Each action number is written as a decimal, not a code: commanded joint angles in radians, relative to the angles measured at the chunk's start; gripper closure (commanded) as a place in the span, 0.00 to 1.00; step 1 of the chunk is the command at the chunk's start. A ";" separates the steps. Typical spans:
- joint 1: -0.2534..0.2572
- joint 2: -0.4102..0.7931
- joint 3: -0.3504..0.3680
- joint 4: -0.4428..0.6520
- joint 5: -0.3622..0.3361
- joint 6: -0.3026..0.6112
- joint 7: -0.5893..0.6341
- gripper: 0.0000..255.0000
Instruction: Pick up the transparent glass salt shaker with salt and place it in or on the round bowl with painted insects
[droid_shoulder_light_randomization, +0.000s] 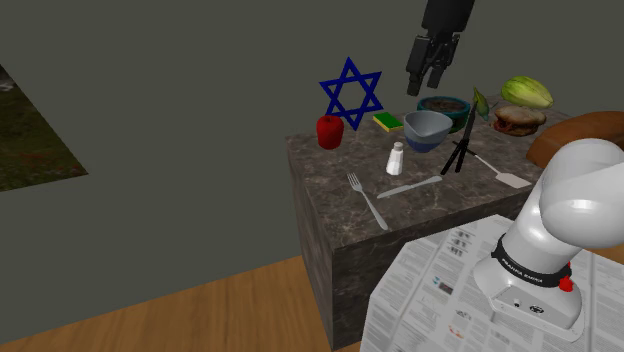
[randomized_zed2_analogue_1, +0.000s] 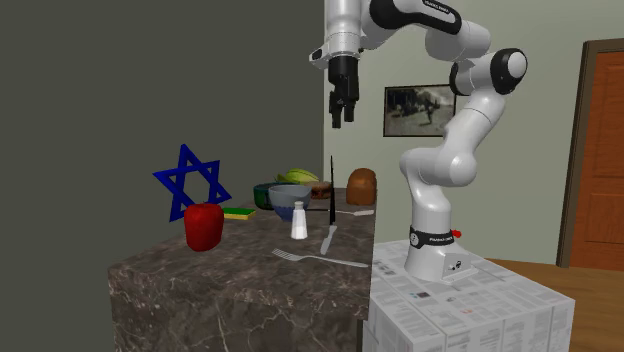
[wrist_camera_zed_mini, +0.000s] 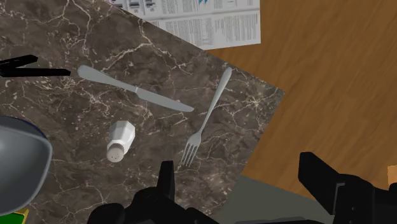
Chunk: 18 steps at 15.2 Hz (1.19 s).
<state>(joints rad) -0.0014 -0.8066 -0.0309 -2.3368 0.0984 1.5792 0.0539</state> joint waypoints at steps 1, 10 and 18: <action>0.000 0.000 0.000 0.000 0.000 0.000 0.000 0.00; -0.039 0.179 -0.098 -0.100 -0.074 0.194 -0.123 0.00; -0.069 0.412 -0.184 -0.116 -0.120 0.372 -0.227 0.00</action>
<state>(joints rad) -0.0676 -0.4286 -0.2048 -2.4516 -0.0178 1.9248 -0.1609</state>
